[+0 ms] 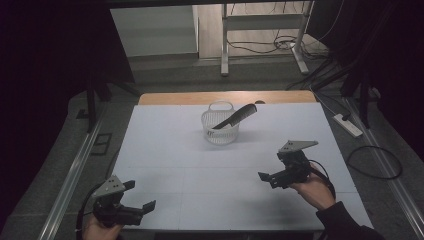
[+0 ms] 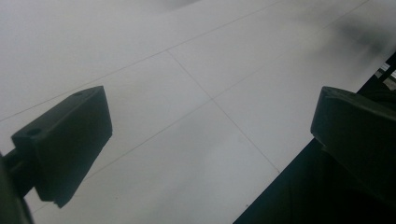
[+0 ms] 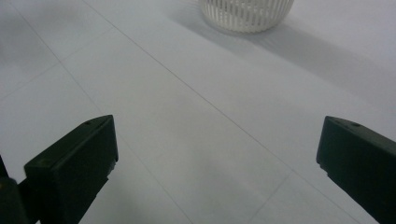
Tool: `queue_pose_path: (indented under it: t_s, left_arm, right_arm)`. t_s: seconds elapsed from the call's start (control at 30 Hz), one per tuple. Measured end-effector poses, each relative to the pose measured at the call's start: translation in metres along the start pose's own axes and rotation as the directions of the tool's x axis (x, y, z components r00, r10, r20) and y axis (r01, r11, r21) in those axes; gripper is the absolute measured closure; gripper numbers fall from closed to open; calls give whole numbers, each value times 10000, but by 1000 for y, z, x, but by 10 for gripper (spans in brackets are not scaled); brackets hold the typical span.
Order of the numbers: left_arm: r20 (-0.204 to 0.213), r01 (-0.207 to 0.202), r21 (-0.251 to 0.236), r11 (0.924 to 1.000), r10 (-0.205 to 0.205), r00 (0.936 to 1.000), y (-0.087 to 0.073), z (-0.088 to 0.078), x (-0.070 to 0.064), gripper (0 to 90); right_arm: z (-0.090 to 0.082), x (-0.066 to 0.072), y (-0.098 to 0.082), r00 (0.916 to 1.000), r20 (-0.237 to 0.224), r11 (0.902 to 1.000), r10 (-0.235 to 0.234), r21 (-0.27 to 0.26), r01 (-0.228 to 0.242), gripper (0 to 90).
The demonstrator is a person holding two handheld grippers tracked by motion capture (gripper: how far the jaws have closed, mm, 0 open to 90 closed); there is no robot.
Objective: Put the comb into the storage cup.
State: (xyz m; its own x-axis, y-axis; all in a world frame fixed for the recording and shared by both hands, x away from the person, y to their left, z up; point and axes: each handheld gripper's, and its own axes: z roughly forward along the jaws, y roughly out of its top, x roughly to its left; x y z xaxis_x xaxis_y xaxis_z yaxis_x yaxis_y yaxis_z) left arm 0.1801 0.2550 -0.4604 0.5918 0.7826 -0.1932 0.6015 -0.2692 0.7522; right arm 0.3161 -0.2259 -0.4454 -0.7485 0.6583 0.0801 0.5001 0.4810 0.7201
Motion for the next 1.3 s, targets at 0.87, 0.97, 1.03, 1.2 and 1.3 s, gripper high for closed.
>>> queue_pose_path:
  t_s: [0.87,0.97,1.03,1.2,1.3]
  left_arm:
    - [-105,112,-1,9999,-112,9999,0,0,0,0]
    - [-144,143,-14,9999,-143,9998,0,0,1,0]
    - [-186,156,-19,9999,-156,9997,0,0,1,0]
    - [-248,160,-32,9999,-161,9996,0,0,1,0]
    - [-260,167,-27,9999,-168,9995,0,0,1,0]
  right_arm:
    - [-33,-8,-35,9975,512,9987,493,88,-498,0]
    - [-38,-9,-40,9964,581,9981,612,33,-615,0]
    - [-41,-9,-42,9956,650,9977,675,11,-677,0]
    - [-51,-11,-51,9924,811,9957,926,-51,-925,0]
    - [-56,-11,-55,9905,912,9947,1027,-47,-1027,0]
